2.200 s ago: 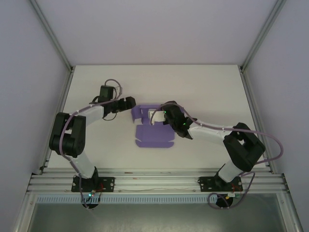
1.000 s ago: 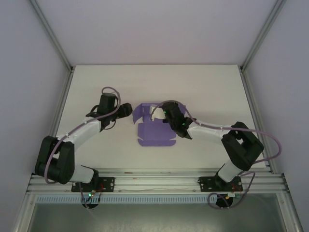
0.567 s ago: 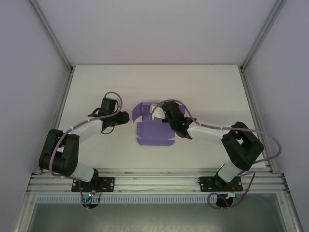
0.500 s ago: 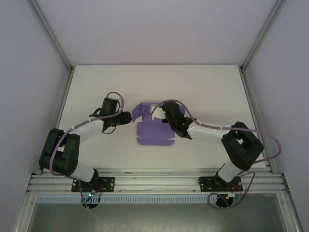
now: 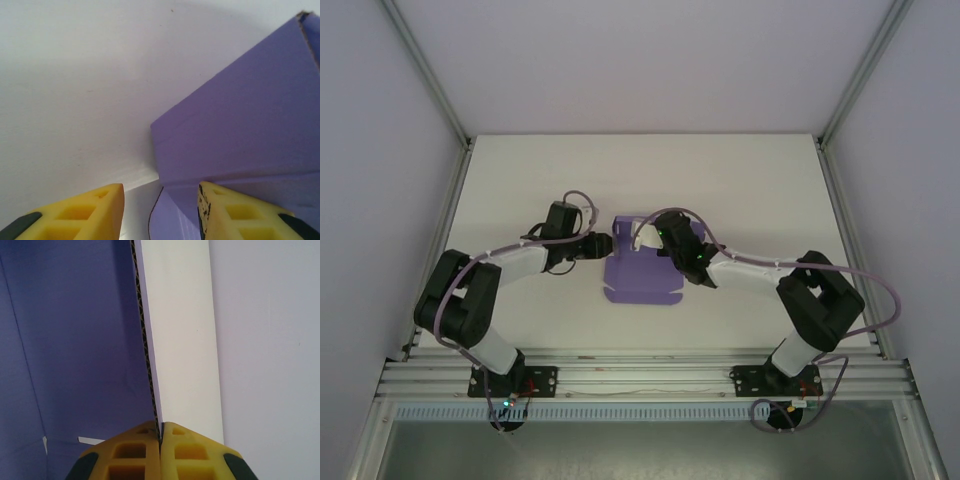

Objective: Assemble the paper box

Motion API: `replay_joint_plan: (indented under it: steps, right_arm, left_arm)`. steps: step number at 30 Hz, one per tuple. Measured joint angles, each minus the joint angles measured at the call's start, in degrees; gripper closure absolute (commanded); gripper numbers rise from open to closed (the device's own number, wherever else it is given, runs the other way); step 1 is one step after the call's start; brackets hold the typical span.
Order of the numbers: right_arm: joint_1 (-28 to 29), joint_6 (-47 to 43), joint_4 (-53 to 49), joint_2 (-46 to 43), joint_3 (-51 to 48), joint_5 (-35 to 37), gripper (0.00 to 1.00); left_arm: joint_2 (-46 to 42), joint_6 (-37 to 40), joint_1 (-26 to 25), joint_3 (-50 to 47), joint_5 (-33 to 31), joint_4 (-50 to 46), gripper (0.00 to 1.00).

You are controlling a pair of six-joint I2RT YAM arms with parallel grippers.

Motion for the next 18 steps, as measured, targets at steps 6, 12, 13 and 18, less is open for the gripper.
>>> replay_joint_plan:
  steps: [6,12,13,18]
  right_arm:
    - [0.02,-1.29,1.09,-1.07,-2.14,-0.13,1.00]
    - [1.60,-4.57,5.53,-1.49,-6.38,2.27,1.00]
    - [1.88,-5.01,5.99,-1.49,-6.64,2.67,1.00]
    - [3.10,-6.64,9.51,-1.49,-8.72,4.79,1.00]
  left_arm:
    - [-0.48,1.64,-1.99,-1.99,-2.99,2.82,0.57]
    - [-1.88,3.54,-4.98,-7.26,-7.32,8.11,0.55]
    - [-2.19,4.07,-5.97,-7.76,-8.35,8.87,0.55]
    - [-3.28,6.51,-9.38,-9.44,-12.35,12.15,0.55]
